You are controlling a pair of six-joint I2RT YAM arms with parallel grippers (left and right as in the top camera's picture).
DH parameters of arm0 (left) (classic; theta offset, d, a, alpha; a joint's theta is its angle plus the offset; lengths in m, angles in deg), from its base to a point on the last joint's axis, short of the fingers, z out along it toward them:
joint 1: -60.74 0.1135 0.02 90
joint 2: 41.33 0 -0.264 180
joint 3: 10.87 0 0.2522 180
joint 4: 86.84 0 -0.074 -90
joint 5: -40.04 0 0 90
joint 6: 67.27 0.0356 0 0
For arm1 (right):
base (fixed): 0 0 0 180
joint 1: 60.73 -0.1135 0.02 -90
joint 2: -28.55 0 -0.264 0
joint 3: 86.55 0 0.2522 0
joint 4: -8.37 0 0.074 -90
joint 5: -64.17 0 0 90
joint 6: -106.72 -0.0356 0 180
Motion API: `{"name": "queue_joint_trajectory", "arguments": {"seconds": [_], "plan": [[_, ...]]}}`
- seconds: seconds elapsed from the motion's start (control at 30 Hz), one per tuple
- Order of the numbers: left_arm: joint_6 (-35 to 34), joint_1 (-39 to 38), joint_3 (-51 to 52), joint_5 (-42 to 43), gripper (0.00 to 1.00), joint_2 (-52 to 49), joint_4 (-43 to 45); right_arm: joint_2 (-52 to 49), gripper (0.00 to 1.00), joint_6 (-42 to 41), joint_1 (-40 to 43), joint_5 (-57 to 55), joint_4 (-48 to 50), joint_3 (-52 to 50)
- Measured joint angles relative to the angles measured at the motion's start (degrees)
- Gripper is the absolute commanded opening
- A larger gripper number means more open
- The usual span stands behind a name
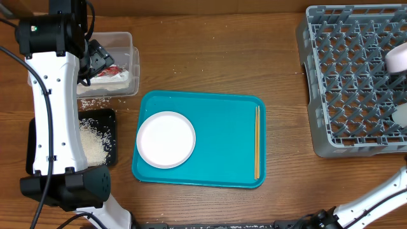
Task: Sort waste into correct bins and load items into the dishwasher
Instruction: 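Place the saucer upright in the rack and open the right gripper, then reach the right gripper to the wooden chopsticks on the tray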
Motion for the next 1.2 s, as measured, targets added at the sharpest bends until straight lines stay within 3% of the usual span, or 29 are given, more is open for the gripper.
{"name": "queue_joint_trajectory", "arguments": {"seconds": [0.17,0.33,0.57,0.73,1.0,1.2], "plan": [[0.0,0.0,0.0,0.0,1.0,0.0,0.0,2.21,0.18,-1.57,4.87,-1.16,-9.35,-0.2],[0.0,0.0,0.0,0.0,1.0,0.0,0.0,10.16,0.18,-1.77,4.46,-10.86,-21.49,-0.35],[0.0,0.0,0.0,0.0,1.0,0.0,0.0,20.09,0.19,-1.86,1.79,-22.38,-22.32,-0.28],[0.0,0.0,0.0,0.0,1.0,0.0,0.0,20.68,0.19,-1.01,-2.21,-25.22,-24.2,-0.2],[0.0,0.0,0.0,0.0,1.0,0.0,0.02,22.12,0.19,12.0,-11.43,-21.07,-37.88,-0.35],[0.0,0.0,0.0,0.0,1.0,0.0,0.0,32.76,0.19,21.38,-21.09,-25.81,-50.51,-0.5]]}}
